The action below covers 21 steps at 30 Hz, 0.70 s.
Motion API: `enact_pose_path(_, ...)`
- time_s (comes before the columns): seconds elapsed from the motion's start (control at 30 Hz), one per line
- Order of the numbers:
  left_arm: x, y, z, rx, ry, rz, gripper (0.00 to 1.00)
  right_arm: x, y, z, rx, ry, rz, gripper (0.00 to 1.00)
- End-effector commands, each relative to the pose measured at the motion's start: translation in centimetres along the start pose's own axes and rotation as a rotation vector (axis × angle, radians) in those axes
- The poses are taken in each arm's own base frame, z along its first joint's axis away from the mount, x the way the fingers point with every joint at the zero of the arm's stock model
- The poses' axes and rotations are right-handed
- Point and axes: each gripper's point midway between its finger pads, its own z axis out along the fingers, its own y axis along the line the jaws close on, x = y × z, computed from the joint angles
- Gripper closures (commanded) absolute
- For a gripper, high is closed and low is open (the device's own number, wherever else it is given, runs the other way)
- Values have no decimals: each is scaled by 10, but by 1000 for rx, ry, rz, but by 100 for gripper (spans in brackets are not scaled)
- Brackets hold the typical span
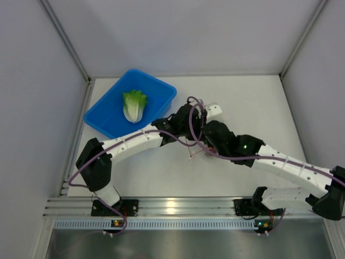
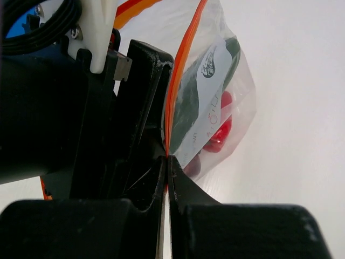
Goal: Open the zip-top bag and remove the fake food
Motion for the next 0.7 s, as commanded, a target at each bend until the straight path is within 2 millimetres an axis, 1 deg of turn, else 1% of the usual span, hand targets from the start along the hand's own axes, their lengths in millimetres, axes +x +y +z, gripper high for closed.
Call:
enact_pose_path(0.0, -21, -22, -1, 63, -48, -19, 100, -4, 20, 5, -30, -19, 10, 100)
enact_pose_path(0.1, -23, -24, -9, 70, -60, -21, 100, 6, 16, 11, 13, 4, 0, 100)
enact_pose_path(0.2, -28, -24, -20, 67, -79, -21, 100, 12, 7, 16, 77, 17, -6, 100)
enact_pose_path(0.3, -27, -23, -29, 69, -80, -20, 100, 17, -5, 19, 148, 21, -5, 100)
enact_pose_path(0.33, -22, -20, -30, 68, -67, -23, 100, 17, -8, 19, 162, 21, 1, 100)
enact_pose_path(0.4, -21, -21, -37, 81, -69, -23, 100, 18, -13, 20, 179, 20, 9, 100)
enact_pose_path(0.5, -14, -22, -45, 108, -48, -10, 100, 17, -19, 21, 200, 12, 18, 100)
enact_pose_path(0.67, -13, -22, -65, 126, -65, 7, 100, 14, -29, 23, 219, 6, 36, 100)
